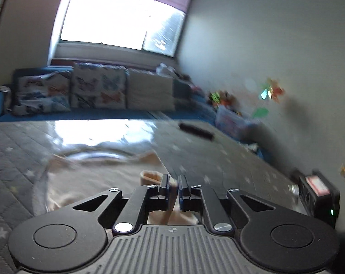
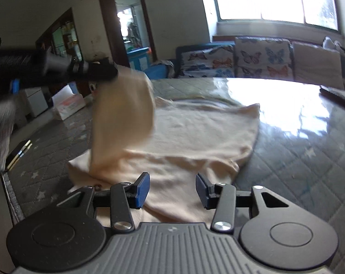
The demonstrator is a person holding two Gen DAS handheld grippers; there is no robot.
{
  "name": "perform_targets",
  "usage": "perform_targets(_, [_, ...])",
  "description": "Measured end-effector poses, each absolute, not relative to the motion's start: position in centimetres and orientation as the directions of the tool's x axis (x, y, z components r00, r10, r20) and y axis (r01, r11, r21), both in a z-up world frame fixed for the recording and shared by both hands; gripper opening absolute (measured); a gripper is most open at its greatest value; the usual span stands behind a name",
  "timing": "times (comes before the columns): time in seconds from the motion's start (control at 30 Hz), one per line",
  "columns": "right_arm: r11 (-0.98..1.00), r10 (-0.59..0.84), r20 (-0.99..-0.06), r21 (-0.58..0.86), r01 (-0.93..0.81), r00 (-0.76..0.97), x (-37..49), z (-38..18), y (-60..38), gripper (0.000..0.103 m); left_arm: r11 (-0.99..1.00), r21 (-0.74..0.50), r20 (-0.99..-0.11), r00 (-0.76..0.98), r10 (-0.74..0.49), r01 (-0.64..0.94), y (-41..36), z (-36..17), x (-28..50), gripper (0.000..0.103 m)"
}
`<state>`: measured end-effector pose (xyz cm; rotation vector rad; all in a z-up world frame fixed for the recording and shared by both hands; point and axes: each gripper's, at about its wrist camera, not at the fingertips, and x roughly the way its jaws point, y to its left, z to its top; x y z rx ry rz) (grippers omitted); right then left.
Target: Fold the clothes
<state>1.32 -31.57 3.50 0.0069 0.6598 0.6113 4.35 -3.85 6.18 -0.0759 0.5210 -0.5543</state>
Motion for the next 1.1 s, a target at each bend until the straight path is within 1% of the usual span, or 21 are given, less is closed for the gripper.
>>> perform_targets(0.07, [0.828,0.532,-0.582,0.205,-0.522,0.615,1.2,3.1,-31.9,0.045,0.849,-0.164,-0.475,0.714,-0.515,0.503,-4.2,5.4,3.8,0.015])
perform_targets(0.1, [0.829,0.531,-0.586,0.208,-0.519,0.613,1.1,2.9,-32.1,0.045,0.854,-0.152,-0.48,0.718,-0.504,0.498,-3.9,5.1,3.7,0.021])
perform_targets(0.13, [0.83,0.529,-0.589,0.21,-0.517,0.611,1.1,2.8,-32.2,0.045,0.862,-0.143,-0.486,0.724,-0.49,0.487,-3.2,4.8,3.5,0.025])
perform_targets(0.27, [0.828,0.54,-0.585,0.239,-0.508,0.605,1.1,2.8,-32.7,0.045,0.91,-0.118,-0.515,0.759,-0.398,0.396,1.1,3.8,2.9,0.026])
perform_targets(0.33, [0.827,0.542,-0.585,0.244,-0.507,0.603,1.1,2.7,-32.6,0.045,0.934,-0.102,-0.535,0.772,-0.343,0.344,3.3,3.0,2.4,0.036])
perform_targets(0.43, [0.825,0.548,-0.599,0.27,-0.497,0.584,1.6,2.4,-32.3,0.044,0.961,-0.066,-0.567,0.782,-0.258,0.269,6.1,1.6,1.3,0.038])
perform_targets(0.5, [0.823,0.555,-0.601,0.295,-0.486,0.575,1.9,2.5,-32.4,0.044,0.973,-0.048,-0.586,0.782,-0.212,0.228,7.7,0.6,0.4,0.043])
perform_targets(0.67, [0.826,0.559,-0.6,0.348,-0.443,0.572,2.7,2.7,-33.1,0.044,0.981,-0.039,-0.628,0.759,-0.173,0.191,9.4,-1.7,-1.1,0.043])
perform_targets(0.77, [0.832,0.554,-0.594,0.364,-0.419,0.584,3.2,3.0,-33.4,0.044,0.979,-0.03,-0.625,0.761,-0.176,0.201,9.3,-2.2,-1.4,0.043])
perform_targets(0.83, [0.849,0.528,-0.6,0.347,-0.399,0.601,3.9,3.0,-33.1,0.043,0.975,-0.02,-0.616,0.765,-0.186,0.221,8.9,-2.2,-1.5,0.043])
perform_targets(0.93, [0.86,0.507,-0.617,0.321,-0.396,0.602,4.8,2.5,-32.3,0.036,0.969,0.008,-0.607,0.771,-0.192,0.248,8.0,-2.3,-1.2,0.042])
perform_targets(1.0, [0.873,0.482,-0.625,0.28,-0.4,0.614,5.2,2.1,-31.7,0.024,0.966,0.016,-0.61,0.768,-0.195,0.258,7.7,-2.5,-1.1,0.041])
perform_targets(1.03, [0.878,0.472,-0.627,0.264,-0.4,0.62,5.2,2.0,-31.5,0.021,0.965,0.023,-0.611,0.768,-0.193,0.261,7.6,-2.6,-1.0,0.039])
perform_targets(1.07, [0.881,0.464,-0.627,0.253,-0.4,0.626,5.2,2.0,-31.4,0.015,0.964,0.03,-0.611,0.768,-0.192,0.264,7.4,-2.8,-0.9,0.038])
perform_targets(1.1, [0.885,0.454,-0.624,0.232,-0.403,0.636,5.0,2.1,-31.2,0.011,0.963,0.035,-0.61,0.769,-0.192,0.267,7.3,-2.9,-0.9,0.037])
